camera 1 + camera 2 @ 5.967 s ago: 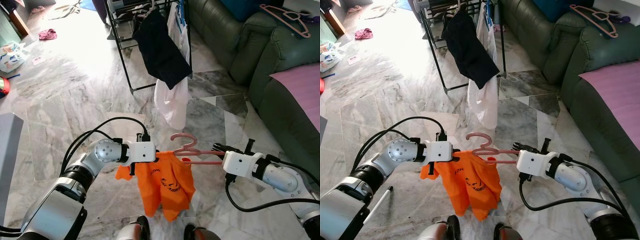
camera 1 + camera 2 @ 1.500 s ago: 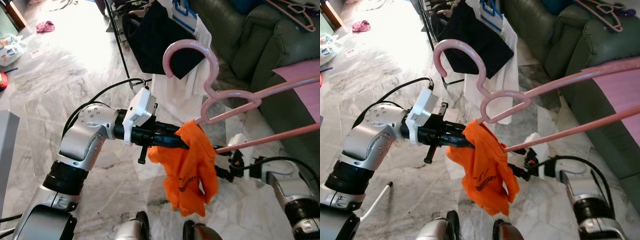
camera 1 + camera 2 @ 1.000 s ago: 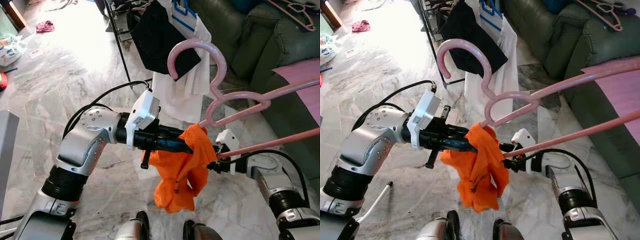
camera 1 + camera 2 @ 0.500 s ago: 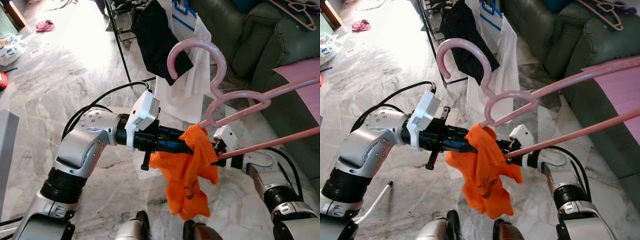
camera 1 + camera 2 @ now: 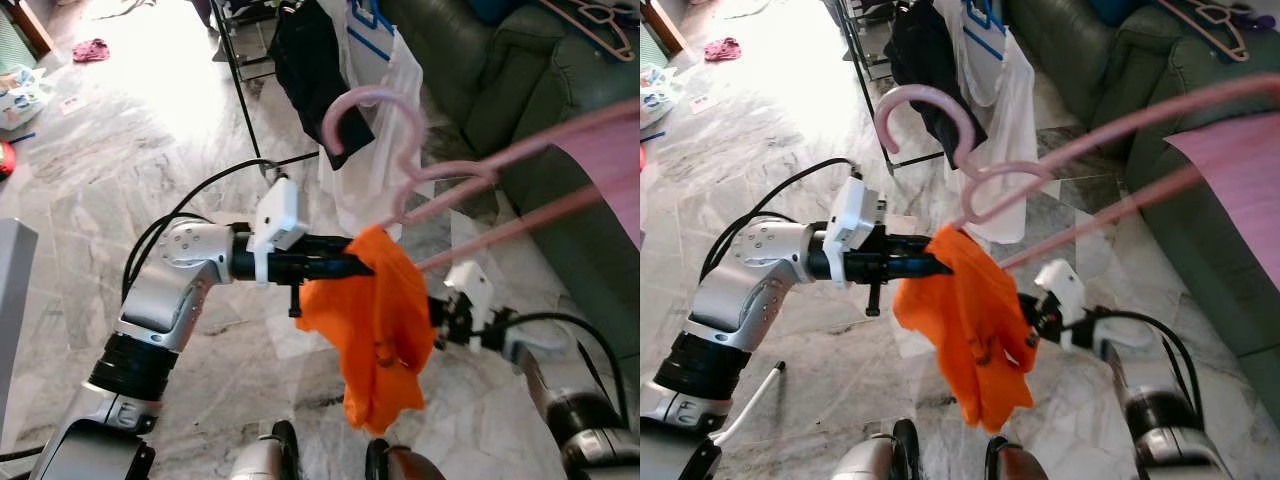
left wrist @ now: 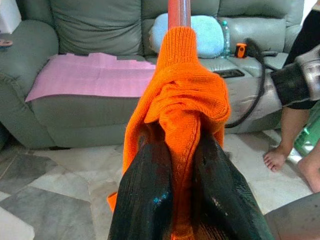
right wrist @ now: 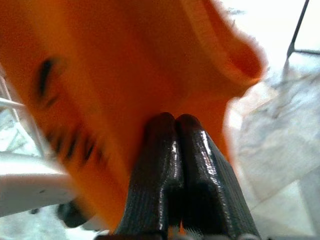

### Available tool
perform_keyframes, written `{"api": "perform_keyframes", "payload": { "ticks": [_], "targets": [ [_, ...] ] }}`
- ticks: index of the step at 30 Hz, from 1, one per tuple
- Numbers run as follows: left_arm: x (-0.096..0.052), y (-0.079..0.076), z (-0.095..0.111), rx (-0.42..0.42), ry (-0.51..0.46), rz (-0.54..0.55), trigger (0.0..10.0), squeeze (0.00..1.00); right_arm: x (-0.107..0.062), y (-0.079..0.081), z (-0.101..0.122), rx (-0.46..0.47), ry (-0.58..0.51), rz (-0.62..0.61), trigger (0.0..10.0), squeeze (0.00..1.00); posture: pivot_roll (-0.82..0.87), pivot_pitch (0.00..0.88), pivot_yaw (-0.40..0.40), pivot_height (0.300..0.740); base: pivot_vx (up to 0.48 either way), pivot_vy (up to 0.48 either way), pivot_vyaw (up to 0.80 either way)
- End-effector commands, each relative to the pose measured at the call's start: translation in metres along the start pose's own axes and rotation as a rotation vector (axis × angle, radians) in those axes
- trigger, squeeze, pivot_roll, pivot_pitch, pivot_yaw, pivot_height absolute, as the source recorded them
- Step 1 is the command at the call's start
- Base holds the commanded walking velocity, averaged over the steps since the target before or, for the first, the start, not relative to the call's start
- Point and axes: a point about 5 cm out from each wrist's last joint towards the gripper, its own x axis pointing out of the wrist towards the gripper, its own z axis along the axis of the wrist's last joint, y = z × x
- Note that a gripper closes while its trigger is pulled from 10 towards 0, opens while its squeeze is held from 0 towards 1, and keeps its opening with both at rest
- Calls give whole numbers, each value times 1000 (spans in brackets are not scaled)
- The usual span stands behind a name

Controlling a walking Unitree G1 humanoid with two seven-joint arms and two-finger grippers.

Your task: Hang hanger

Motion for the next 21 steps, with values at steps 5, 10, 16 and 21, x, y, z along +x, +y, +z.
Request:
{"api": "perform_keyframes", "payload": {
  "ticks": [5,10,16,21],
  "targets": [
    [-1,6,12,55,-14,-32,0,0,0,21,-7,18,-32,21,0,0,20,262,68,740,0,0,0],
    [2,17,12,162,-4,4,0,0,-1,38,-4,62,-72,-22,0,0,5,257,83,740,0,0,0],
    [7,23,2,340,60,94,0,0,6,49,-1,80,-105,-35,0,0,-8,253,90,740,0,0,0],
    [6,31,-1,465,90,180,0,0,7,55,3,81,-102,-30,0,0,-20,250,88,740,0,0,0]
  ]
}}
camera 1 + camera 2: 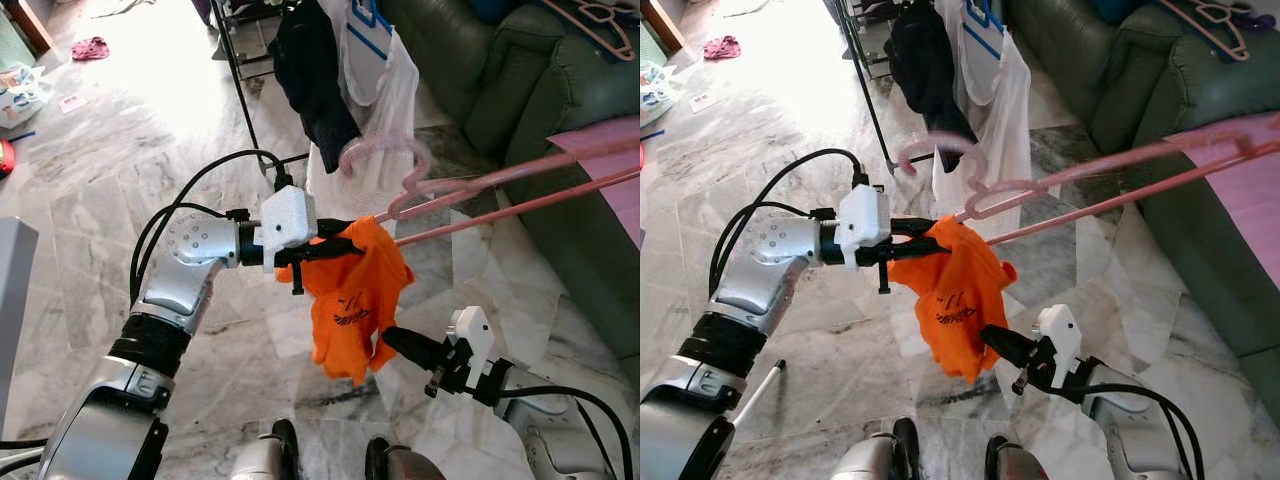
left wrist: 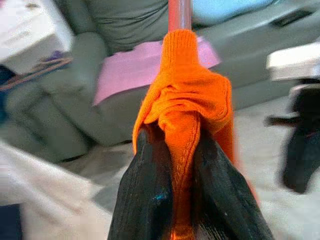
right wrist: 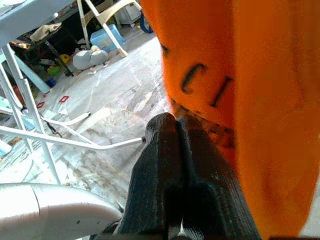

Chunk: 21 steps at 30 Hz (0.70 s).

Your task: Hang hanger

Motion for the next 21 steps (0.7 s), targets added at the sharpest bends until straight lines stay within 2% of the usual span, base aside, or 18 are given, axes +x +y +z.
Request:
{"api": "perform_keyframes", "payload": {
  "ticks": [1,4,5,6,7,13,16,21],
  "targets": [
    [-1,8,6,105,-4,31,0,0,0,7,0,6,13,10,0,0,-21,250,88,740,0,0,0],
    [0,11,7,123,-18,52,0,0,0,7,0,-1,27,3,0,0,-22,249,87,740,0,0,0],
    [1,14,9,163,-29,66,0,0,-2,6,-3,-5,52,-10,0,0,-22,249,86,740,0,0,0],
    [1,15,9,175,-29,68,0,0,-4,4,-4,0,63,-18,314,102,-21,248,86,740,0,0,0],
    [0,18,10,199,-26,68,0,0,-7,2,-7,0,91,-34,10000,1000,-20,247,86,740,0,0,0],
    [-1,22,11,224,-16,37,0,0,-18,-7,-15,-47,187,-65,10000,1000,-19,248,86,740,0,0,0],
    [-3,21,8,199,-12,-16,0,0,-32,-23,-19,-131,284,-121,10000,1000,-20,250,86,740,0,0,0],
    [-3,18,4,191,-15,-32,0,0,-46,-36,-16,-165,318,-161,10000,1000,-17,252,84,740,0,0,0]
  ]
}}
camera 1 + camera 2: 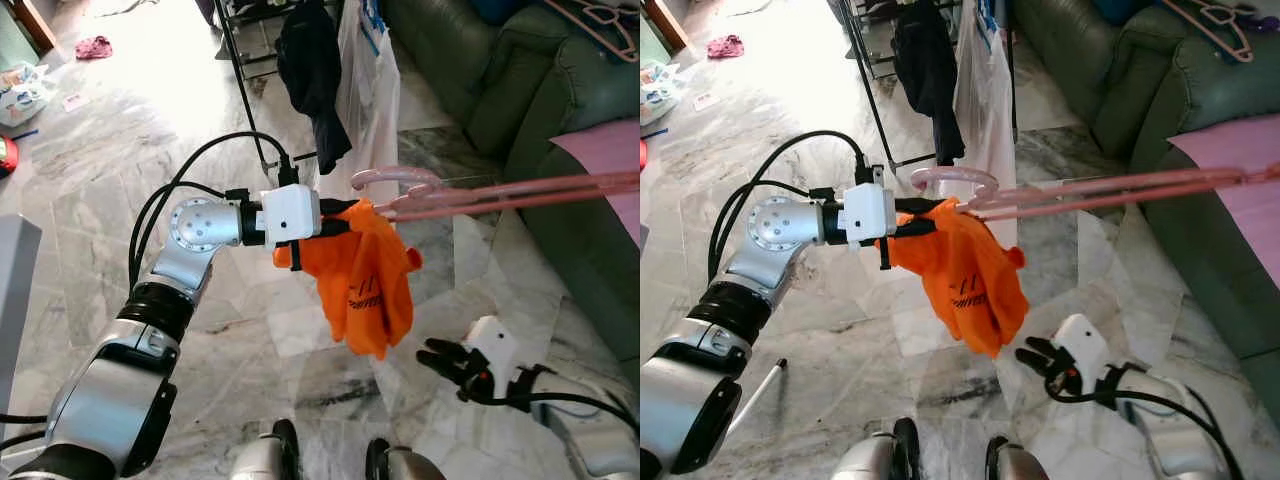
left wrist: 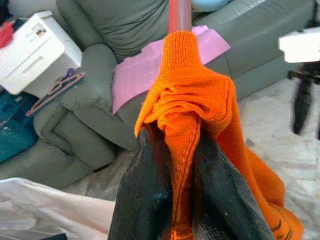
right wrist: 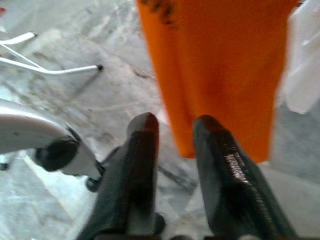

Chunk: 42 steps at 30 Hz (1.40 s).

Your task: Hang hanger

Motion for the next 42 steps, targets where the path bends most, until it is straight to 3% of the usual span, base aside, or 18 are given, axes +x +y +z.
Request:
{"api": "perform_keyframes", "payload": {
  "ticks": [1,6,11,17,25,26,28,29,32,38,42],
  "targets": [
    [-4,3,3,24,-20,0,0,0,-8,-7,-6,-21,26,-34,10000,1000,-15,254,83,740,0,0,0],
    [-4,4,8,13,-58,-11,0,0,-23,-32,-6,-58,31,-151,10000,1000,-8,258,82,740,0,0,0],
    [-4,5,14,11,-101,-27,0,0,-28,-46,-1,-58,2,-220,10000,1000,-4,257,86,740,0,0,0],
    [-2,6,19,7,-132,-35,0,0,-26,-51,2,-73,-17,-241,10000,1000,1,258,90,740,0,0,0],
    [2,4,25,-3,-166,-59,0,0,-15,-46,10,-55,-63,-136,10000,1000,0,264,98,740,0,0,0],
    [3,4,27,-6,-175,-62,0,0,-15,-46,12,-59,-68,-121,10000,522,0,266,98,740,0,0,0],
    [4,4,29,-11,-186,-67,0,0,-16,-48,13,-58,-70,-118,10000,522,-1,267,99,740,0,0,0],
    [4,4,29,-12,-190,-72,0,0,-16,-50,15,-60,-74,-118,10000,0,-1,267,100,740,0,0,0],
    [6,3,35,-27,-218,-90,0,0,-17,-61,22,-45,-103,-145,10000,0,5,271,100,740,0,0,0],
    [6,1,37,-38,-229,-103,0,0,-12,-66,37,-62,-139,-131,10000,0,11,274,100,740,0,0,0],
    [7,-1,41,-47,-245,-109,0,0,1,-66,50,-65,-170,-79,10000,0,19,275,99,740,0,0,0]
  ]
}}
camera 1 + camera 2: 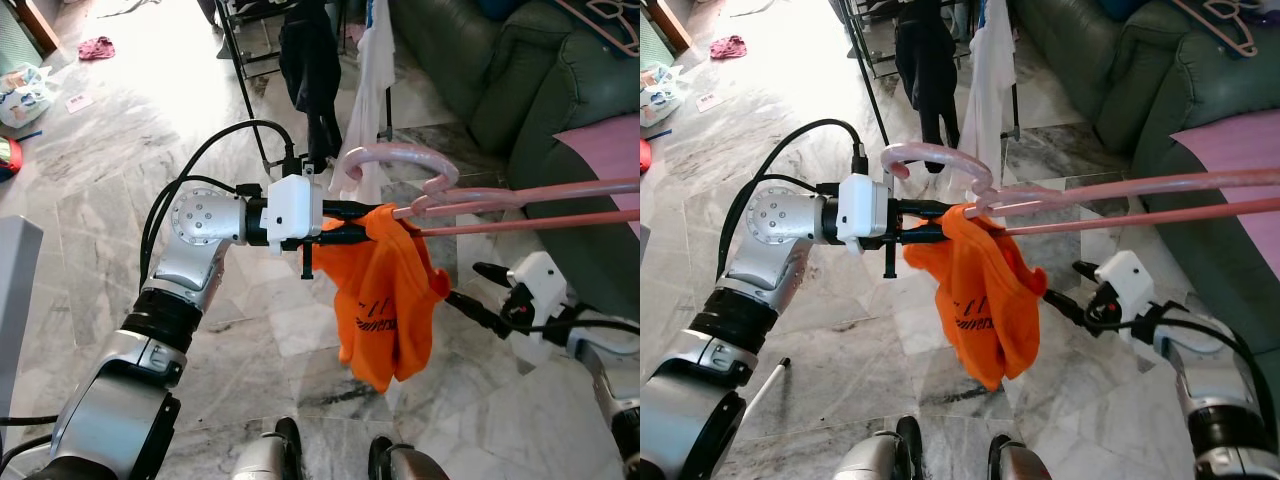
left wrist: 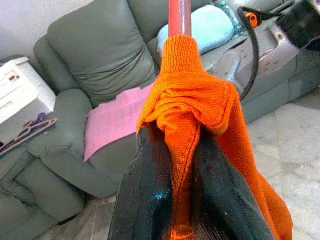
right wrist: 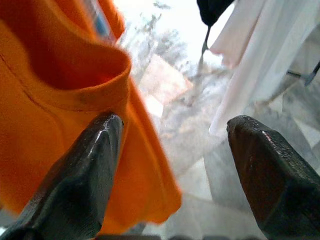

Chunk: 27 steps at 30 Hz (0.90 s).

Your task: Hang hanger

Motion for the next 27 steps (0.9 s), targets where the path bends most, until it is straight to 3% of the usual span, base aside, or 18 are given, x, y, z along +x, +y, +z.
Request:
{"api": "perform_keyframes", "payload": {
  "ticks": [1,7,19,27],
  "targets": [
    [1,0,7,19,-27,-15,0,0,7,6,-1,16,-4,52,10000,0,20,276,99,740,0,0,0],
    [1,-1,9,12,-25,-15,0,0,18,19,2,33,0,193,10000,0,31,278,95,740,0,0,0],
    [0,0,12,7,-28,-11,0,0,7,20,-8,62,29,211,10000,0,28,278,97,740,0,0,0],
    [7,1,23,-18,-84,-40,0,0,28,24,2,53,2,254,10000,0,43,283,106,740,0,0,0]
  ]
}}
